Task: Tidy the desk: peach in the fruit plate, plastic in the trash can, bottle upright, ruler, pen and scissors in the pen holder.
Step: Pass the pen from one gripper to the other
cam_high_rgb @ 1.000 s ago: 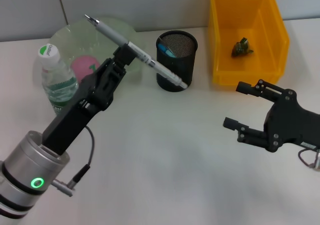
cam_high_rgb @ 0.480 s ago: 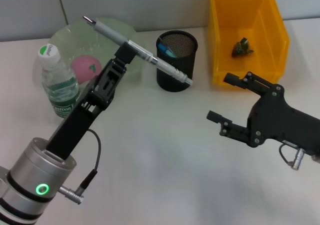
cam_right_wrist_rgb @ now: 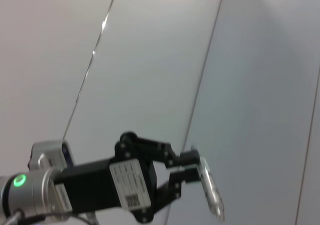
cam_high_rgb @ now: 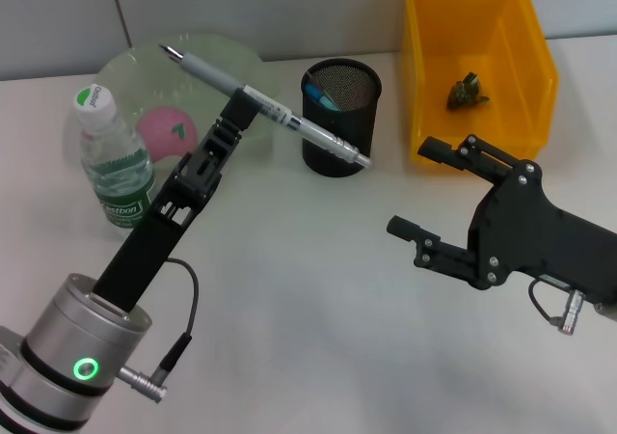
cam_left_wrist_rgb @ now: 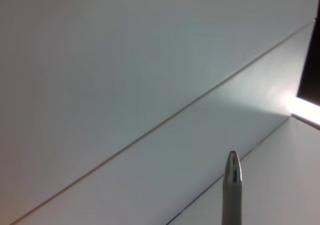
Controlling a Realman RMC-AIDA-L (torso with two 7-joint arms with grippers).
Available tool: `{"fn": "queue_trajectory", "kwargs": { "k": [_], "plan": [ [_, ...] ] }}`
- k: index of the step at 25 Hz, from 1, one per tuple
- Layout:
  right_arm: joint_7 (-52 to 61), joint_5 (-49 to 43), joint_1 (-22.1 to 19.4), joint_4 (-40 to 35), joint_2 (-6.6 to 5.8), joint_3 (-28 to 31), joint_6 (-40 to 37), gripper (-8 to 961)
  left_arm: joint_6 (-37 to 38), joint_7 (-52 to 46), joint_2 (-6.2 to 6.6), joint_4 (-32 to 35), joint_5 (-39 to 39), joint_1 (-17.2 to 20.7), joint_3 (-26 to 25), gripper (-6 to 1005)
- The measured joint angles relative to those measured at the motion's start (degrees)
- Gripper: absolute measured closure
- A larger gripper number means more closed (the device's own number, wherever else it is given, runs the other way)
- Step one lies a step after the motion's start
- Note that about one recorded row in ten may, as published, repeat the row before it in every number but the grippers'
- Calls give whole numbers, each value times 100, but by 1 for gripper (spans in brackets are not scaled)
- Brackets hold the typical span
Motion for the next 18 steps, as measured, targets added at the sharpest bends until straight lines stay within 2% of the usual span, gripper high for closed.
{"fn": "queue_trajectory", "kwargs": {
  "k": [3, 18],
  "plan": [
    [-70, 0, -16, 18, 0, 21, -40, 258, -43, -3, 0, 18, -196, 46, 153, 872],
    [-873, 226, 177, 353, 78, 41, 10, 273, -159, -212, 0, 167, -245, 78, 202, 872]
  ]
}}
